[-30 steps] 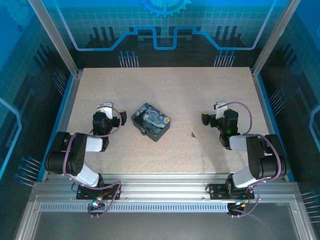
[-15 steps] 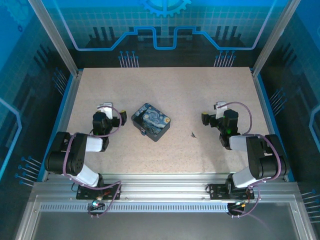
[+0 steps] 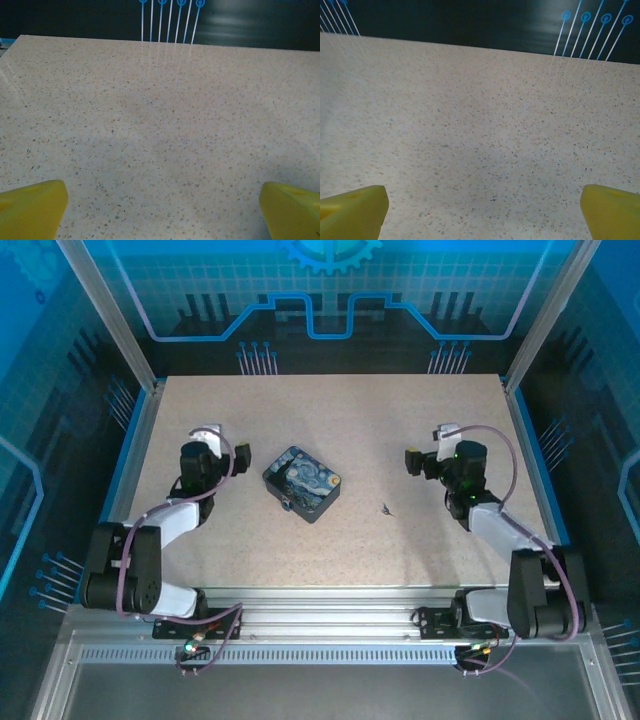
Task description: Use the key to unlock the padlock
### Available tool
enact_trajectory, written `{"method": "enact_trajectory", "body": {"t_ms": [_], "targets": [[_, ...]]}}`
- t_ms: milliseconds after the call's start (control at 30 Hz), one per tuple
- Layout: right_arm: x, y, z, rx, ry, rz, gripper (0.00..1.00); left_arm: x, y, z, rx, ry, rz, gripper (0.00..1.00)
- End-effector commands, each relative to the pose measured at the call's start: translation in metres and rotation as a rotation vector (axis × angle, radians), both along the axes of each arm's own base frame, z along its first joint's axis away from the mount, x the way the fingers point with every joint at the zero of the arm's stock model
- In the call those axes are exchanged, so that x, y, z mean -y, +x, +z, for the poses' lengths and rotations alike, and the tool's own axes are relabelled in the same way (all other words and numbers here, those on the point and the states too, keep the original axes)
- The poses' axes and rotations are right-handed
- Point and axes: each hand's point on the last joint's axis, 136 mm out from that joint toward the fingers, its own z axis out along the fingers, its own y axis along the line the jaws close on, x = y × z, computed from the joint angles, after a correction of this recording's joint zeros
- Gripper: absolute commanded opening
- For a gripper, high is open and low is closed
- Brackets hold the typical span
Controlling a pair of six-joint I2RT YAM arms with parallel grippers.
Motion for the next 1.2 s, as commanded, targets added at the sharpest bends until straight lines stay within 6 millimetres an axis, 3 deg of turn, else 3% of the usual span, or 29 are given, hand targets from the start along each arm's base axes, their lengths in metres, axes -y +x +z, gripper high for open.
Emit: {"method": "enact_trajectory", "body": {"t_ms": [0,100,167,233,300,400,633,767,900,1167], "targets": [[-0.019,-0.011,0.038,0.008,0.124,0.049,1.00,0.000,-0.002,0.029,0.026,-0.152,0.031,0.99],[-0.039,-0.026,0.074,0.042,0.263,0.143,1.00,-0.001,-0.006,0.036,-0.004,-0.366,0.120,0.99],[-0.042,-0.037,0.077,-0.014,0.391,0.116,1.00,0.007,-0.007,0.041,-0.041,-0.454,0.081,0.99],[-0.023,-0.043,0.060,-0.142,0.532,-0.082,1.00,0.026,-0.006,0.049,-0.074,-0.505,-0.023,0.99],[-0.028,-0.051,0.055,-0.199,0.577,-0.060,1.00,0.043,-0.006,0.055,-0.102,-0.550,-0.112,0.99],[-0.043,-0.066,0.046,-0.278,0.624,-0.004,1.00,0.054,-0.005,0.050,-0.187,-0.590,-0.146,0.99],[-0.071,-0.103,0.013,-0.425,0.591,0.035,1.00,0.083,0.015,0.004,-0.457,-0.662,-0.247,0.99],[-0.082,-0.119,-0.012,-0.507,0.568,0.038,0.99,0.110,0.021,-0.016,-0.576,-0.651,-0.316,0.89],[-0.092,-0.130,-0.032,-0.571,0.557,0.044,0.97,0.130,0.015,-0.033,-0.650,-0.642,-0.351,0.84],[-0.111,-0.139,-0.060,-0.653,0.549,0.045,0.93,0.142,-0.015,-0.046,-0.697,-0.691,-0.357,0.77]]}}
